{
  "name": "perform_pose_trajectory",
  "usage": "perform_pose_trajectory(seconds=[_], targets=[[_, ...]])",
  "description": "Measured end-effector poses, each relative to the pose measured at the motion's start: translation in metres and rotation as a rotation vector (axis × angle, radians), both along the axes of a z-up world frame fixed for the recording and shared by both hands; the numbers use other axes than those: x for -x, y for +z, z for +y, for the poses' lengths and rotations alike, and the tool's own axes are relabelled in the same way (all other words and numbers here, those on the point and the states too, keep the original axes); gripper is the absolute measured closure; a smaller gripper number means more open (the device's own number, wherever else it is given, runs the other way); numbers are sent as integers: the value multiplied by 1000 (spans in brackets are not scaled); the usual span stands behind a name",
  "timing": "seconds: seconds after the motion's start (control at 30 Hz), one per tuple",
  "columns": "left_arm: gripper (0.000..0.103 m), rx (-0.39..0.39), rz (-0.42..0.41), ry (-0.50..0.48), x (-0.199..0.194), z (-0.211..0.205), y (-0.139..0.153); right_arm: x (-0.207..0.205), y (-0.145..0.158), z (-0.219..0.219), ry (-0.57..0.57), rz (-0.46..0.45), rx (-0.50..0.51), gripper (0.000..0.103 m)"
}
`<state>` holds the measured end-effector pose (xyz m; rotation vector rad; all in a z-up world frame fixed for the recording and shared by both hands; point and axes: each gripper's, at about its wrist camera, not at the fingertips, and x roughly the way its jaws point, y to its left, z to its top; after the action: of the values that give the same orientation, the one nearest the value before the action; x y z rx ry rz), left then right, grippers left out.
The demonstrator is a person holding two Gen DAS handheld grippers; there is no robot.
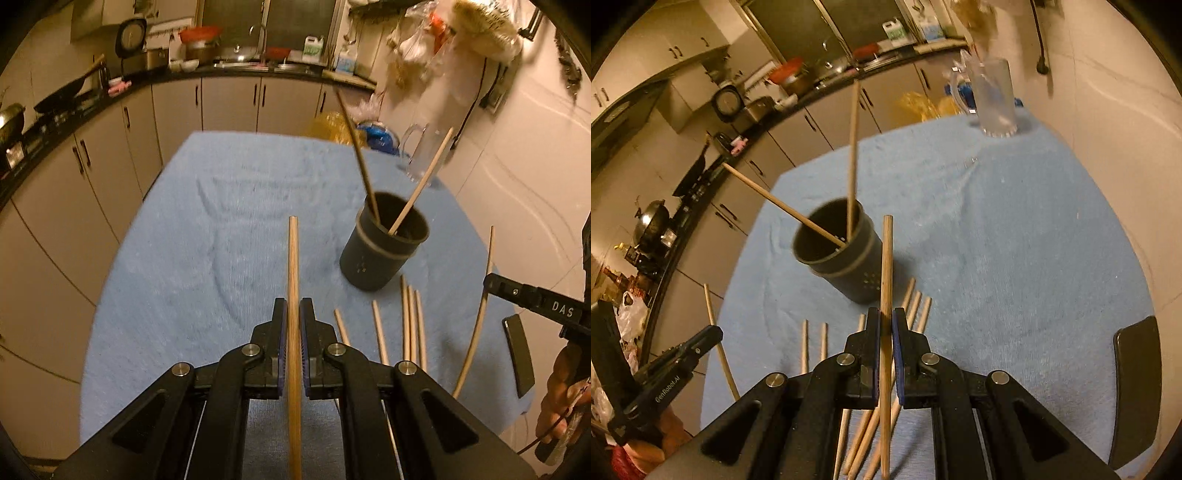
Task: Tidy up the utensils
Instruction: 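Lift the held chopsticks upright and carry both grippers toward the cup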
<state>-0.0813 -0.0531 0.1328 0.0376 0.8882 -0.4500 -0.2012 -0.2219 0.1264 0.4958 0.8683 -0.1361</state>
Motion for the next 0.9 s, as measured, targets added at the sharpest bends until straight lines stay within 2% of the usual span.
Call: perform_pose_trajectory(seconds=[0.27, 0.9], targets=[[97, 13, -52, -19, 6, 5, 20, 9, 18, 5, -3, -64, 40, 97], [97, 34, -94, -35, 13, 1, 41, 22, 59, 7, -17, -175, 103, 97]])
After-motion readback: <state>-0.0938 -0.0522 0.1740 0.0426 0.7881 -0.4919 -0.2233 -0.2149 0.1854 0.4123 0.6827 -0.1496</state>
